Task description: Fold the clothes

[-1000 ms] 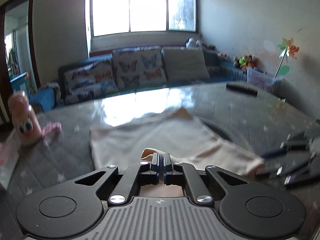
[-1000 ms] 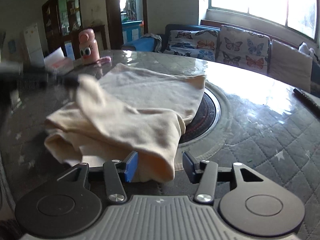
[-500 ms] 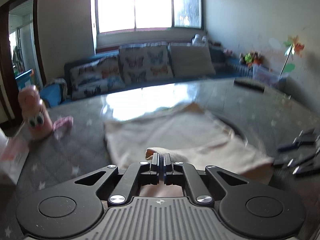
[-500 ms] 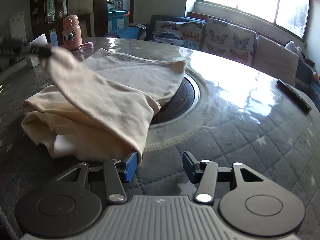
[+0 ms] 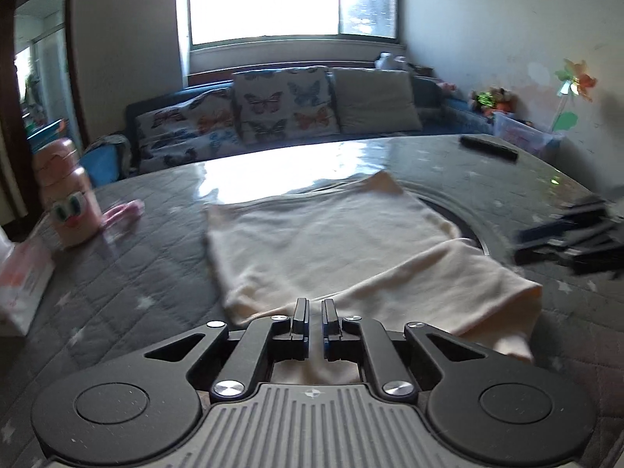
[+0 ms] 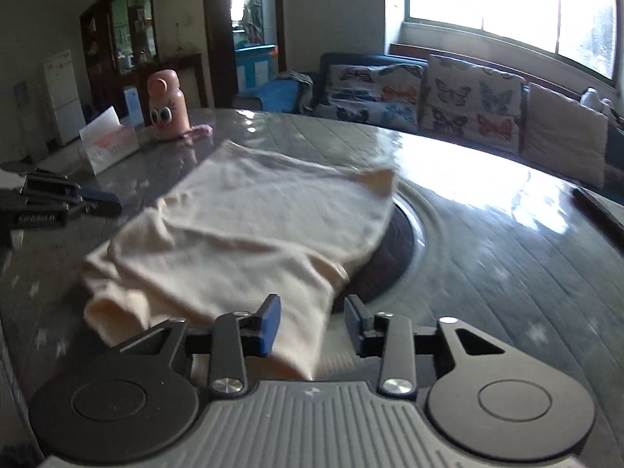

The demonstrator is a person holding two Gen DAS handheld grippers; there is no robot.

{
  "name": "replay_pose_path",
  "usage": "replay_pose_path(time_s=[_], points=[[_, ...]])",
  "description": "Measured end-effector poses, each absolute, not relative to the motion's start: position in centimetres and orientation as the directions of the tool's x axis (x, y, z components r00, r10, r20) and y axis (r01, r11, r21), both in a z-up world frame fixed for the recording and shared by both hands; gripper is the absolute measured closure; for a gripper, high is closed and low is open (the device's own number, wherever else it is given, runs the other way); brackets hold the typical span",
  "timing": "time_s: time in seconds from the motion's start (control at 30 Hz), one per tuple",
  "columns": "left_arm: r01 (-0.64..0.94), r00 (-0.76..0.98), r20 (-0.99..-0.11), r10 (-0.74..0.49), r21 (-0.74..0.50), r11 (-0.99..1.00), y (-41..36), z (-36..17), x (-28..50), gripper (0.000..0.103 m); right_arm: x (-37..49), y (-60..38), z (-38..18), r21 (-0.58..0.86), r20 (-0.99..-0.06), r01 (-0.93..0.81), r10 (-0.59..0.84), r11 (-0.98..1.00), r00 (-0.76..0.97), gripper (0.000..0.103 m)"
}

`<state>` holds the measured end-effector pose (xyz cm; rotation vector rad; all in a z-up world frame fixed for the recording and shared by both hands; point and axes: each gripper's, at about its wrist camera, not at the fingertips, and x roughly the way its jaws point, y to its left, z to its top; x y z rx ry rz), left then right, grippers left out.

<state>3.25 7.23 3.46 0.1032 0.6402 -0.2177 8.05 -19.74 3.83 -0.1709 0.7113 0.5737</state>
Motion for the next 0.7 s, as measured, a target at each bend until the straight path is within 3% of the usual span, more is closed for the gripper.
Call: replay_pose_path(time_s=[0.17, 0.37, 0.7], points=[[0.263, 0.752, -0.632, -0.188, 0.025, 0.965, 5.7, 1.9, 4.8, 0.095, 10.7, -16.2, 2.6, 0.042, -0.644, -0.592, 0.475, 0.805, 0.600, 0.074], [0.238, 0.721, -0.673, -0.165, 0.017, 0.971, 7.0, -0.1, 5.9, 0.095, 12.4, -15.3, 0.0, 0.042, -0.687, -0.582, 0.446, 0.812, 0.574, 0.075], [0.257, 0.731, -0.658, -0.181, 0.019, 0.966, 6.9, 0.2, 5.8, 0.094, 11.6, -15.6, 1.0, 0.046, -0.674, -0.606, 0.473, 0.794, 0.568, 0.077]])
